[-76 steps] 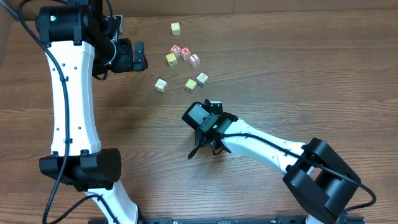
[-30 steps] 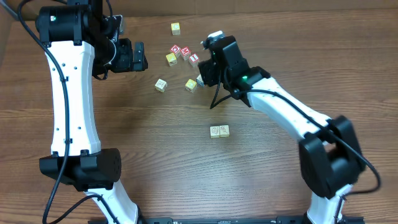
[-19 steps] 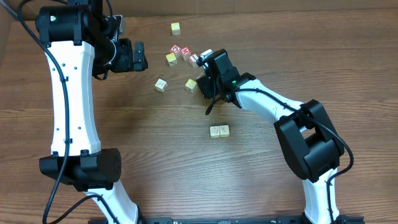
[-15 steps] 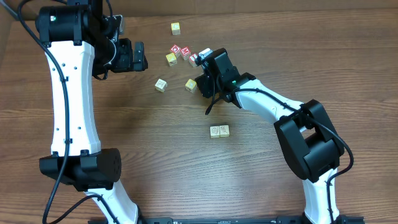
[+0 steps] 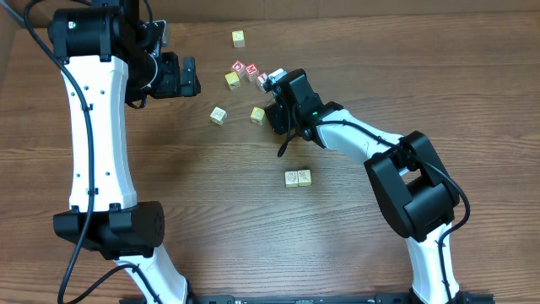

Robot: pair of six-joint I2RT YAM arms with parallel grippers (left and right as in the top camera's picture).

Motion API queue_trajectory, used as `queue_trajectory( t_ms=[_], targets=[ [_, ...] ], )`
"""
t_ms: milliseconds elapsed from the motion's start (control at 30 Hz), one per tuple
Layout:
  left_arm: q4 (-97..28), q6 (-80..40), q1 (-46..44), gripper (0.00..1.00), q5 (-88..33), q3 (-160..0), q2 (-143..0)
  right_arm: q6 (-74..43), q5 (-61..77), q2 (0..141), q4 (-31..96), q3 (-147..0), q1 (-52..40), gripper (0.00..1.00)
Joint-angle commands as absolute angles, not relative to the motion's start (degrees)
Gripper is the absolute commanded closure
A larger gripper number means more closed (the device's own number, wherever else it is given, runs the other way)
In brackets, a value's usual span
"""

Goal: Flip 5 blocks

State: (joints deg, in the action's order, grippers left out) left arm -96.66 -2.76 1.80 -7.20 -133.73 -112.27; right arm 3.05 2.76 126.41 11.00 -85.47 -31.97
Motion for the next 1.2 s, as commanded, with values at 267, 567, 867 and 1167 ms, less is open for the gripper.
queue_trajectory(
  t_ms=[267,567,867,1167],
  targets=[
    [-96.8,-2.1,1.5,0.00,-6.9,-133.5,-112.8,3.4,2.5,127.1,10.6,-85.8,-32.1,0.62],
    [-96.8,-2.1,1.5,0.00,-6.9,-133.5,-112.8,3.2,2.5,128.2,9.9,-85.8,-32.1,0.61],
    [-96.8,-2.1,1.5,0.00,-6.9,-133.5,-112.8,0.5,2.5,125.5,10.5,-85.9,-32.1,0.70],
    [-96.8,-2.1,1.5,0.00,-6.9,-133.5,-112.8,-6.3,2.6,107.5,19.8,-85.9,-32.9,0.75]
  ],
)
